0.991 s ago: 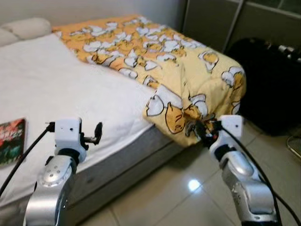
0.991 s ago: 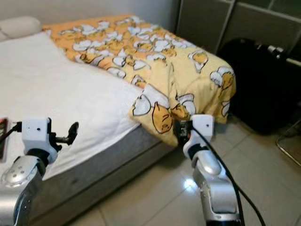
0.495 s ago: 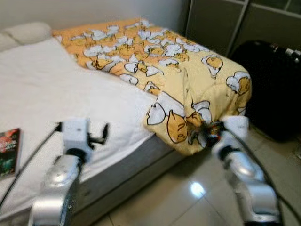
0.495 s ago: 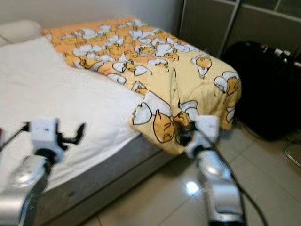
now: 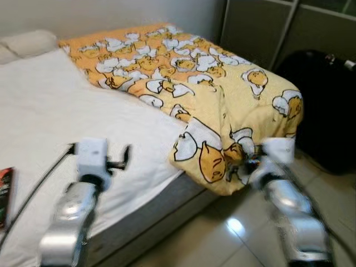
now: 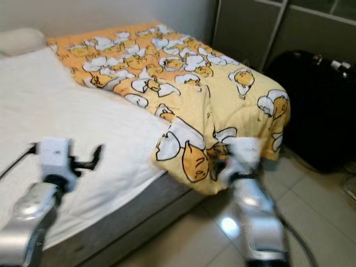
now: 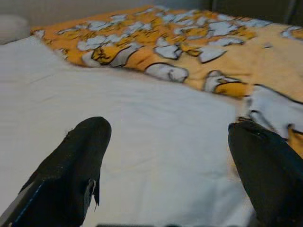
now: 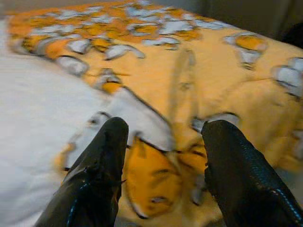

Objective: Clean up the room

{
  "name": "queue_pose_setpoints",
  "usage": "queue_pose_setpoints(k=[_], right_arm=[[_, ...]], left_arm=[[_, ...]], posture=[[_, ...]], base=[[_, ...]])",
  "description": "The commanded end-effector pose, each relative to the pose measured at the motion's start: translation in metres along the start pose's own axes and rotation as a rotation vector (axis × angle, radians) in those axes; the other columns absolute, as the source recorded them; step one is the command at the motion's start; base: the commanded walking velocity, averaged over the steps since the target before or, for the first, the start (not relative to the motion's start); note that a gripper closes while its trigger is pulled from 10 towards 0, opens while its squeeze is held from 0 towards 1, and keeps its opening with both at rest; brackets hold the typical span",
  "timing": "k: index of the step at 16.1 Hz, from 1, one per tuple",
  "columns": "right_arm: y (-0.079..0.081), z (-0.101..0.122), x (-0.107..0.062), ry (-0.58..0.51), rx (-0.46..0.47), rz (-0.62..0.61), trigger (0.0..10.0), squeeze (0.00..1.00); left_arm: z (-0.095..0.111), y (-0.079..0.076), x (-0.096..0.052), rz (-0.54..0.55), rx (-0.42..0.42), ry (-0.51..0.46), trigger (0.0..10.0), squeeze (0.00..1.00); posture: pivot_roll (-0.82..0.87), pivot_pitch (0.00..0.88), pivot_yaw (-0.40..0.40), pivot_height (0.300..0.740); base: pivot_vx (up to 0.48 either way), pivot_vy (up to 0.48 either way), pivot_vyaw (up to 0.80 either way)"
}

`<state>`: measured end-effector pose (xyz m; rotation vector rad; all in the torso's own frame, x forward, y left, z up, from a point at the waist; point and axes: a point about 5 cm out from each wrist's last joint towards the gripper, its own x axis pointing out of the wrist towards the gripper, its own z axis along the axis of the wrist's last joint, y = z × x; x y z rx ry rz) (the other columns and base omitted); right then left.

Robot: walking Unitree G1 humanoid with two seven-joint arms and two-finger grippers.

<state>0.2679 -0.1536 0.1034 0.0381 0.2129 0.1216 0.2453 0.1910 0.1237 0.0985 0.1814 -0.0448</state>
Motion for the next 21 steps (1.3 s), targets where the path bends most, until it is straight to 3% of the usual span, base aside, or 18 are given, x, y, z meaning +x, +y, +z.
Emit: queue_pose_setpoints(k=[1,11,14,15,16,17,21], right_arm=[[-0.012,0.002,-0.001,0.000,-0.020,-0.037,10.0,0.00],[-0.012,-0.001,-0.003,0.016,-0.025,-0.028,10.0,0.00],[-0.013,-0.002,-0.006,0.027,-0.022,-0.020,10.0,0.00],[-0.014,-0.004,-0.009,0.053,-0.032,-0.011,10.0,0.00],[-0.018,-0.008,-0.011,0.087,-0.045,-0.007,10.0,0.00],[-0.022,-0.010,-0.014,0.107,-0.053,-0.009,10.0,0.00],[-0.034,-0.008,-0.026,0.164,-0.118,0.072,10.0,0.00]], left_arm=[[0.003,-0.008,0.003,-0.032,-0.002,-0.015,10.0,0.00],[0.002,-0.011,0.002,-0.047,0.024,-0.019,10.0,0.00],[-0.002,-0.019,0.000,-0.139,0.005,0.002,10.0,0.00],[-0.009,-0.023,0.001,-0.211,0.017,0.046,10.0,0.07],[-0.014,-0.026,0.004,-0.272,0.022,0.075,10.0,0.85],[-0.017,-0.028,0.009,-0.310,0.021,0.093,10.0,1.00],[-0.024,-0.043,0.044,-0.444,0.024,0.167,10.0,1.00]], posture=[[-0.05,0.000,0.002,0.740],[-0.06,0.000,0.002,0.740],[-0.07,0.000,0.002,0.740],[-0.08,0.000,0.003,0.740],[-0.09,0.000,0.004,0.740],[-0.09,0.000,0.004,0.740],[-0.14,0.000,0.023,0.740]], base=[[0.360,0.000,0.00],[0.340,0.000,0.00],[0.000,0.000,0.00],[0.000,0.000,0.00],[0.000,0.000,0.00],[0.000,0.000,0.00],[0.000,0.000,0.00]])
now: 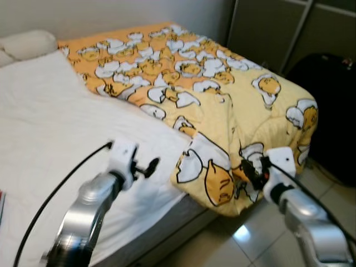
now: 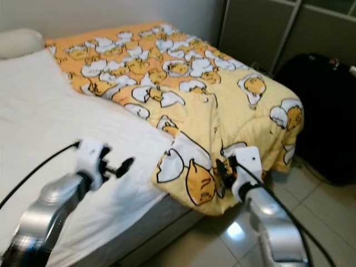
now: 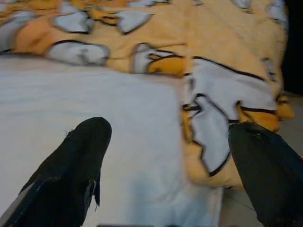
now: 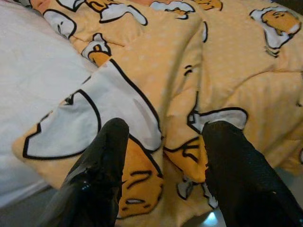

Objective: Clean up the room

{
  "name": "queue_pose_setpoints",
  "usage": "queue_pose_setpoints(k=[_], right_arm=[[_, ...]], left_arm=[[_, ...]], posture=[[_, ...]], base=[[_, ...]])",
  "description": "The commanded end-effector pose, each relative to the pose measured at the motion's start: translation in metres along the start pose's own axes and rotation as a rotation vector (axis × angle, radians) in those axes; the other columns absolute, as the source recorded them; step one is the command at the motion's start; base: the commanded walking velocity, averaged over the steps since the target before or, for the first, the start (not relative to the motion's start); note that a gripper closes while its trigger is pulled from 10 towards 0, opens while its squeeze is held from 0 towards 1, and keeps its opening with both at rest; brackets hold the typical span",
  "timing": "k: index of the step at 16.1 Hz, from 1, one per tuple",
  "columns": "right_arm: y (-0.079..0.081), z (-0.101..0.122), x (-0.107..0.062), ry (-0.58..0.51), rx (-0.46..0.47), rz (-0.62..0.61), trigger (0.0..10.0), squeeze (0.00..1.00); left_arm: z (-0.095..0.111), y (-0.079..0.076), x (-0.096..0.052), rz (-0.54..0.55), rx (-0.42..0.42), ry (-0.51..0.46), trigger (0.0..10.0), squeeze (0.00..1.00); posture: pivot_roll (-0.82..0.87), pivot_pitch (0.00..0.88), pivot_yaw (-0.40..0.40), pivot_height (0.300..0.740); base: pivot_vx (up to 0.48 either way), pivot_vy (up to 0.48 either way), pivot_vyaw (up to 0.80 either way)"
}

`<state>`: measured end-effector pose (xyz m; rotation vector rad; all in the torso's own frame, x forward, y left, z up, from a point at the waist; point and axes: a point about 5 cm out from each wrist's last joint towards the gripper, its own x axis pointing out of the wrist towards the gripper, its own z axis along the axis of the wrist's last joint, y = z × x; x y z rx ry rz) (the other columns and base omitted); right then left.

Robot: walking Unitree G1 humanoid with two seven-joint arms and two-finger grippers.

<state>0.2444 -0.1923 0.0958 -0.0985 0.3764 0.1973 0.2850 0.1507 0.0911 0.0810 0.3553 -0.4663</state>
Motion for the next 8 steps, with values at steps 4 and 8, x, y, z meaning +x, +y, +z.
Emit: queue_pose_setpoints(k=[4,8], right_arm=[[-0.009,-0.002,-0.017,0.074,-0.089,0.091,10.0,0.00],[-0.004,0.000,-0.036,0.113,-0.083,0.175,10.0,1.00]], left_arm=[[-0.003,-0.014,0.040,-0.160,-0.044,0.065,10.0,1.00],[-0.021,-0.019,0.069,-0.162,-0.058,0.185,10.0,1.00]], posture=[[-0.20,0.000,0.050,0.740],[-0.26,0.048,0.079,0.740]], base=[[0.000,0.000,0.00],[0.000,0.000,0.00]])
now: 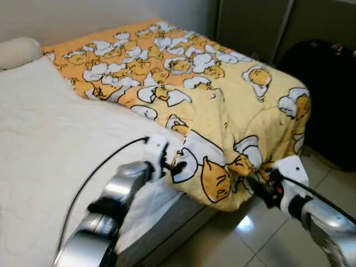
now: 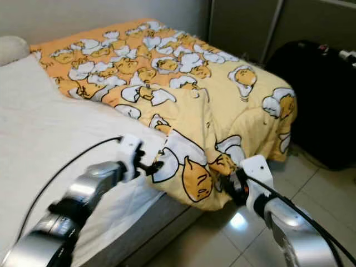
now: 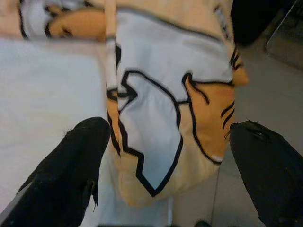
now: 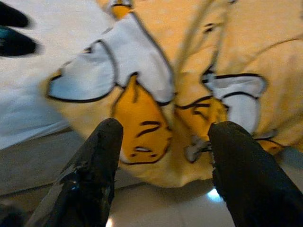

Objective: Clean up the room

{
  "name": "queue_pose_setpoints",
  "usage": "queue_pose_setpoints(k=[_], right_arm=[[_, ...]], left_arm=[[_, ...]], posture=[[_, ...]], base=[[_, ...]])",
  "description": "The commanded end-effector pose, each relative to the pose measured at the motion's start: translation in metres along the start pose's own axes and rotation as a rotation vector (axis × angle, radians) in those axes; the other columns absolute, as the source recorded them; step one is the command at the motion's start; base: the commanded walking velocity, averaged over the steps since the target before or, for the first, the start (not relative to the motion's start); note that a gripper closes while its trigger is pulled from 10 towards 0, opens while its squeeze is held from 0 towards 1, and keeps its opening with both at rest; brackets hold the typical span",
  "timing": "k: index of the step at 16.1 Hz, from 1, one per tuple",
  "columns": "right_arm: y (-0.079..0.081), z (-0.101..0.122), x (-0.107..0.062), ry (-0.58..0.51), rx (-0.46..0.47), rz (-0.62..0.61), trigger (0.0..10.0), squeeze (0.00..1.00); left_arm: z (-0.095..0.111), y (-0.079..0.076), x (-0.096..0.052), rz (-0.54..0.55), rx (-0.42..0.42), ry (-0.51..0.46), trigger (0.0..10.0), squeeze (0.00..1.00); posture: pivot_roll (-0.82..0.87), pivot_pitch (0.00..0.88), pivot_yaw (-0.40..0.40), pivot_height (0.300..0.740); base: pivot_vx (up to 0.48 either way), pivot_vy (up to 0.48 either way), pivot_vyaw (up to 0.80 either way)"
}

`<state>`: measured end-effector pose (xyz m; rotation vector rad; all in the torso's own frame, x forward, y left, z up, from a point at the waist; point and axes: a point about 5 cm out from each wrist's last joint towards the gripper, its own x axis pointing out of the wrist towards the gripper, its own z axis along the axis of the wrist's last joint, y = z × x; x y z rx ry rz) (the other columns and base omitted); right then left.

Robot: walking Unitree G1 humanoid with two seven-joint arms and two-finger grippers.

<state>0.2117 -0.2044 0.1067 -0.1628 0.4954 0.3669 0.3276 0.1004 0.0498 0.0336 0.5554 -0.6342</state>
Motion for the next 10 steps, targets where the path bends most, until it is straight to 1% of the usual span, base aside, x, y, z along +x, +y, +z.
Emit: queue_pose_setpoints(k=[1,3,5,6,7,8,9,10], right_arm=[[0.006,0.001,-0.006,0.007,0.005,0.041,10.0,1.00],[0.013,0.000,-0.013,0.016,0.026,0.082,10.0,1.00],[0.022,0.004,-0.021,-0.001,0.055,0.155,10.0,1.00],[0.029,0.007,-0.026,-0.013,0.057,0.217,10.0,1.00],[0.033,0.009,-0.031,-0.019,0.061,0.258,10.0,1.00],[0.036,0.009,-0.035,-0.021,0.064,0.282,10.0,1.00],[0.036,0.010,-0.039,-0.020,0.065,0.288,10.0,1.00],[0.037,0.010,-0.041,-0.016,0.077,0.295,10.0,1.00]], left_arm=[[-0.006,0.001,0.002,0.015,-0.007,0.024,10.0,1.00],[-0.013,0.001,0.005,0.047,0.017,0.065,10.0,1.00],[-0.019,0.005,0.006,0.099,0.016,0.092,10.0,1.00],[-0.021,0.007,0.006,0.131,-0.017,0.091,10.0,0.59],[-0.021,0.007,0.007,0.145,-0.039,0.084,10.0,0.28],[-0.019,0.006,0.008,0.143,-0.055,0.068,10.0,0.28],[-0.019,0.005,0.009,0.150,-0.068,0.065,10.0,0.02],[-0.020,0.002,0.010,0.135,-0.092,0.073,10.0,0.00]], posture=[[-0.28,0.096,0.083,0.740],[-0.29,0.137,0.092,0.740],[-0.31,0.178,0.097,0.740],[-0.33,0.197,0.098,0.740],[-0.34,0.210,0.099,0.740],[-0.34,0.213,0.099,0.740],[-0.36,0.228,0.100,0.740],[-0.37,0.232,0.100,0.740]], base=[[0.000,0.000,0.00],[0.000,0.000,0.00],[0.000,0.000,0.00],[0.000,0.000,0.00],[0.000,0.000,0.00],[0.000,0.000,0.00],[0.000,0.000,0.00],[0.000,0.000,0.00]])
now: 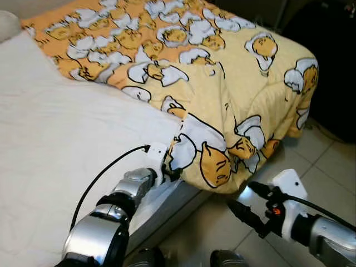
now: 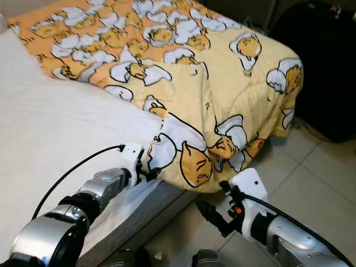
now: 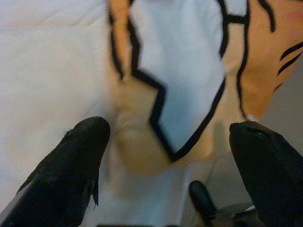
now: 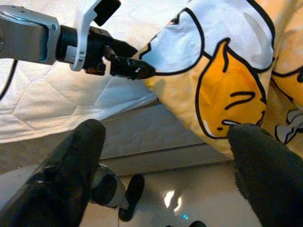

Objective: Clean up the room

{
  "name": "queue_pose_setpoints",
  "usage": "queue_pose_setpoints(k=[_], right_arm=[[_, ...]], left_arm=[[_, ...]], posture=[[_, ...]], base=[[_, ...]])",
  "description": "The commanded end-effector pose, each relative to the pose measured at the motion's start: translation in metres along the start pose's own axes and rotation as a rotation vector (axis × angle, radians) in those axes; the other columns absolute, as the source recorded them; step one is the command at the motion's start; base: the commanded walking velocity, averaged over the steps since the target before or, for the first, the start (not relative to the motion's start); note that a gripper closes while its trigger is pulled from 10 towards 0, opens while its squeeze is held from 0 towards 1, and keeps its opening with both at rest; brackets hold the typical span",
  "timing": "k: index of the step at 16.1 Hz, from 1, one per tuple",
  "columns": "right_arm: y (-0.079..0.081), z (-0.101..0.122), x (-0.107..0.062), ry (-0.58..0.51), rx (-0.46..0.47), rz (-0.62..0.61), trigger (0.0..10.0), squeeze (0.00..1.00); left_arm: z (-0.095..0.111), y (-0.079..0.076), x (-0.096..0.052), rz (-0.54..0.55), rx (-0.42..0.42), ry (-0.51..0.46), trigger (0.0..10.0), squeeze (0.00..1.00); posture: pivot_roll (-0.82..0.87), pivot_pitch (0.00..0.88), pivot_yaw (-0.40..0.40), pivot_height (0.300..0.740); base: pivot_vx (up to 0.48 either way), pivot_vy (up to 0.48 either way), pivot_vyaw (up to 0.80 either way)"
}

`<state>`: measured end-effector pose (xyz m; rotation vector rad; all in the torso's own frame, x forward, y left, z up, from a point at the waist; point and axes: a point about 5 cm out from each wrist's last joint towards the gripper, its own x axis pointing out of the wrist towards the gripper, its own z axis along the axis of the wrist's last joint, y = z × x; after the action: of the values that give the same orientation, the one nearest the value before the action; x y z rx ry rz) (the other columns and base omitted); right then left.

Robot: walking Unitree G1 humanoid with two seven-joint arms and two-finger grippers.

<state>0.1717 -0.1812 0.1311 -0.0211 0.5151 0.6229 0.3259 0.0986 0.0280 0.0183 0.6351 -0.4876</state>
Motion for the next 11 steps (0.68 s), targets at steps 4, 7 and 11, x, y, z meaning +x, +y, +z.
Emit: queue_pose_setpoints(k=[4,7,11], right_arm=[[0.0028,0.0068,-0.0032,-0.005,0.003,0.010,10.0,0.00],[0.0043,0.0067,-0.0022,-0.002,0.000,0.016,10.0,0.00],[0.0065,0.0057,0.0044,-0.014,0.006,0.035,10.0,0.00]], left_arm=[[0.0019,-0.0067,0.0029,-0.018,-0.072,-0.025,0.0,0.00],[0.0014,-0.0060,0.0028,-0.008,-0.077,-0.031,0.0,0.00],[-0.0006,-0.0049,0.0015,-0.041,-0.101,-0.046,0.0,0.00]], posture=[[-0.38,0.223,0.086,0.740],[-0.37,0.207,0.084,0.740],[-0.37,0.181,0.091,0.740]], base=[[0.000,0.000,0.00],[0.000,0.000,0.00],[0.000,0.000,0.00]])
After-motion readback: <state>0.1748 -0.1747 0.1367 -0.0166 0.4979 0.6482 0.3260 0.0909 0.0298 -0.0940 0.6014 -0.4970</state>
